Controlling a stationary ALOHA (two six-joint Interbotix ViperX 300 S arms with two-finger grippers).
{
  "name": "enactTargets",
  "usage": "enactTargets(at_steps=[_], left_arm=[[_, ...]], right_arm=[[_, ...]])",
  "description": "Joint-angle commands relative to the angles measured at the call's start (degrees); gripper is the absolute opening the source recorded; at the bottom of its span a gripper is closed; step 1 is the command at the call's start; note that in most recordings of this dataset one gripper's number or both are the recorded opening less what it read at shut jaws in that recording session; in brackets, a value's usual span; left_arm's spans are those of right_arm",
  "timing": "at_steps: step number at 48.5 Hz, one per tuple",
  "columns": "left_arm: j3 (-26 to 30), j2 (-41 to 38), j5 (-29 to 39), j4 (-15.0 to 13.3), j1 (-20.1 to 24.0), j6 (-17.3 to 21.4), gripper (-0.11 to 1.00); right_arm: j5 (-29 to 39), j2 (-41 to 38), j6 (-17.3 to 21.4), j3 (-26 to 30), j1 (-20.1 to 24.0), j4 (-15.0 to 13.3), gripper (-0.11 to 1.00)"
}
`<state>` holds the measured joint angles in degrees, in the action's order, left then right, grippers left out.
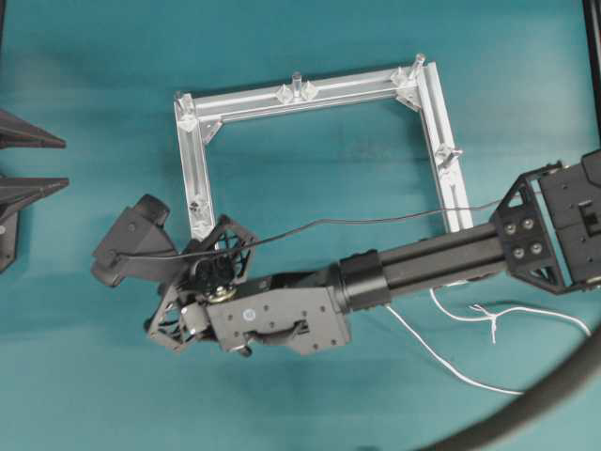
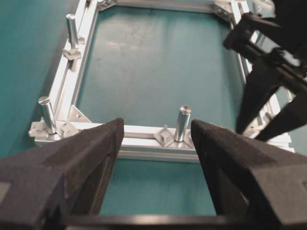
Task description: Move the cable alternately left and right between 8 pins so it hooks onto each one.
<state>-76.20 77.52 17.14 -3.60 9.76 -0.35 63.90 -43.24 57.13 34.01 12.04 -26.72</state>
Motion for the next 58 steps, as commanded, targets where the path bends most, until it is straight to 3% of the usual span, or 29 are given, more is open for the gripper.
enactTargets(at_steps=[1, 17, 28, 34, 42, 58], left_arm=[[0.5, -0.4, -0.3, 0.1, -0.1, 0.2, 0.71], [0.5, -0.4, -0.3, 0.1, -0.1, 0.2, 0.71], [0.5, -0.4, -0.3, 0.1, 0.0, 0.2, 0.71], [0.5, -0.4, -0.3, 0.1, 0.0, 0.2, 0.71], [0.5, -0.4, -0.3, 0.2, 0.0, 0.2, 0.71], [0.5, -0.4, -0.3, 0.1, 0.0, 0.2, 0.71]], right_arm=[[-1.1, 5.2, 0.2, -1.8, -1.2, -0.5, 0.16], [-8.3, 14.8, 2.1, -17.7, -4.7, 0.3, 0.16], [-10.8, 17.0, -0.3, -22.0, -7.8, 2.5, 0.16], [-13.1, 16.6, -5.1, -22.0, -10.2, 5.1, 0.16], [-14.2, 15.4, -15.3, -20.7, -13.4, 12.7, 0.16], [-11.3, 10.1, -29.3, -10.8, -17.1, 16.9, 0.16]])
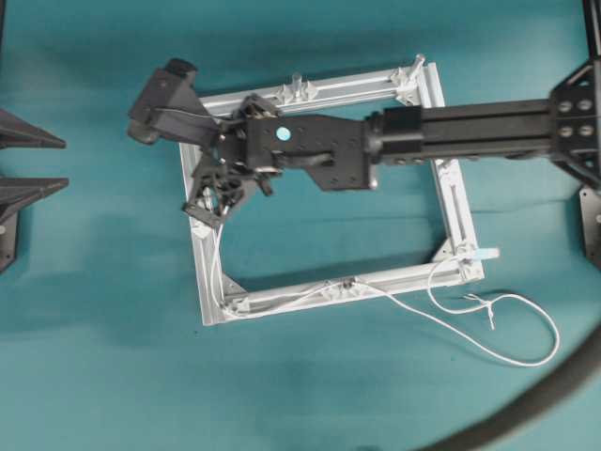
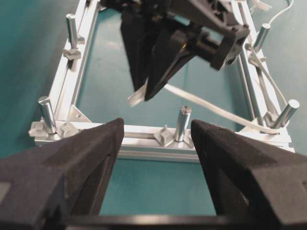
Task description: Move the cable alternately left and right between 8 pins so it hooks onto each one.
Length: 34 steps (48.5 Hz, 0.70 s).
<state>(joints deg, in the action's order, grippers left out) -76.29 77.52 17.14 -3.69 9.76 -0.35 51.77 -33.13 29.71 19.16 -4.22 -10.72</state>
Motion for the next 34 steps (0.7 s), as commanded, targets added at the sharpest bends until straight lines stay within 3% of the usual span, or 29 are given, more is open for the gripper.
enactTargets(at_steps=[1, 8, 16, 22, 34], left_arm=[[0.6, -0.4, -0.3, 0.2, 0.0, 0.2, 0.71], [0.6, -0.4, -0.3, 0.3, 0.0, 0.2, 0.71], [0.6, -0.4, -0.3, 0.2, 0.0, 0.2, 0.71], [0.6, -0.4, -0.3, 0.2, 0.0, 0.2, 0.71], [0.6, -0.4, -0.3, 0.3, 0.0, 0.2, 0.71]], right_arm=[[1.3, -0.5, -2.7, 4.9, -1.1, 1.2, 0.16], [5.2, -4.7, -9.5, 11.6, -1.8, 4.2, 0.16], [6.3, -7.2, -14.2, 16.7, -2.5, 4.7, 0.16], [5.7, -8.9, -15.6, 19.7, -3.3, 4.4, 0.16], [-0.4, -10.2, -14.9, 21.4, -4.2, -0.2, 0.16]])
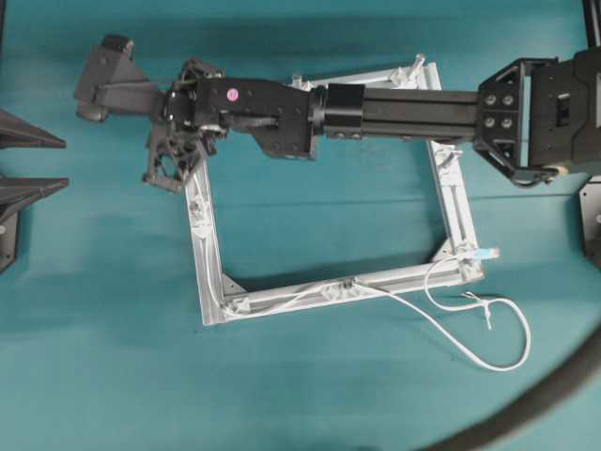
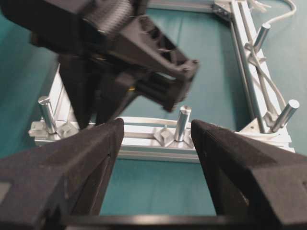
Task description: Move the cable alternately left and right between 8 pins so it hooks onto each one.
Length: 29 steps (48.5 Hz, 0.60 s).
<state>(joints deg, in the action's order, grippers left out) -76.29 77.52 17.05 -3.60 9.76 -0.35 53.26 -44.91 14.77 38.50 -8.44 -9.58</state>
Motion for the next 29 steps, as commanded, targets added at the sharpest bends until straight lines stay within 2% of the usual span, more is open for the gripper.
enactTargets(at_steps=[1, 6, 15, 21, 29], left_arm=[[0.6, -0.4, -0.2, 0.2, 0.0, 0.2, 0.71], [0.6, -0.4, -0.2, 0.2, 0.0, 0.2, 0.71], [0.6, -0.4, -0.2, 0.1, 0.0, 0.2, 0.71], [0.6, -0.4, -0.2, 0.1, 0.0, 0.2, 0.71], [0.6, -0.4, -0.2, 0.2, 0.0, 0.2, 0.71]], right_arm=[[-2.3, 1.6, 0.2, 2.0, -0.1, -1.6, 0.16], [-4.4, 1.1, 2.1, 2.0, -1.1, -2.8, 0.16], [-8.2, 1.0, 10.7, 2.8, -3.1, -8.3, 0.16], [-8.3, 0.8, 13.0, 3.0, -3.7, -10.4, 0.16], [-8.3, -0.1, 15.7, 3.0, -4.5, -11.3, 0.16]])
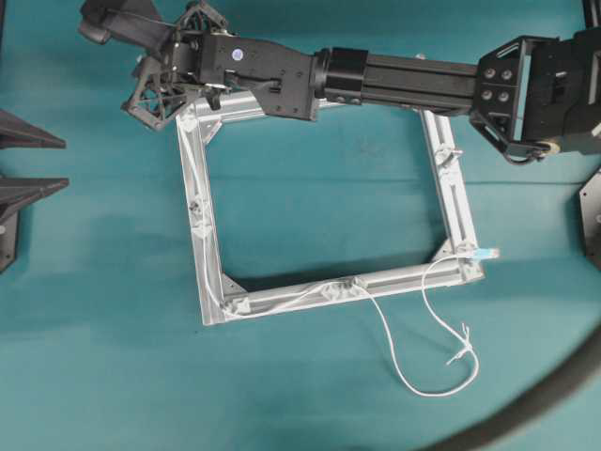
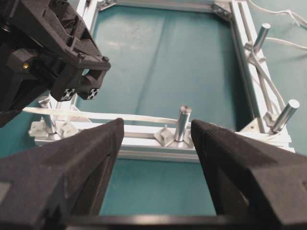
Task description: Move the cable alternately left and right between 8 pins so it hooks onto each one.
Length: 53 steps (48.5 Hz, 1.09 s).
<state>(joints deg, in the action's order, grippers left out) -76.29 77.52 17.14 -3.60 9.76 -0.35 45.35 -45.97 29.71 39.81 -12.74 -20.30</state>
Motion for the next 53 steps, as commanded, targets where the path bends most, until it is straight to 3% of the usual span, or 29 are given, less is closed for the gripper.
enactTargets(at_steps=[1, 8, 18, 32, 53], left_arm=[[0.6, -0.4, -0.3, 0.1, 0.0, 0.2, 0.71], [0.6, -0.4, -0.3, 0.1, 0.0, 0.2, 0.71], [0.6, -0.4, -0.3, 0.2, -0.1, 0.2, 0.71], [0.6, -0.4, -0.3, 0.2, 0.0, 0.2, 0.71], [0.6, -0.4, -0.3, 0.2, 0.0, 0.2, 0.71]], right_arm=[[-0.4, 0.8, 1.7, 1.7, -0.3, -0.6, 0.16], [-0.5, 0.3, 6.5, 1.7, -0.6, -2.9, 0.16], [3.1, 0.8, 15.7, 1.3, -0.7, -11.3, 0.16], [4.4, 3.8, 17.2, -3.3, 1.1, -12.5, 0.16], [-4.0, 16.8, 22.2, -23.6, 4.4, -14.9, 0.16]])
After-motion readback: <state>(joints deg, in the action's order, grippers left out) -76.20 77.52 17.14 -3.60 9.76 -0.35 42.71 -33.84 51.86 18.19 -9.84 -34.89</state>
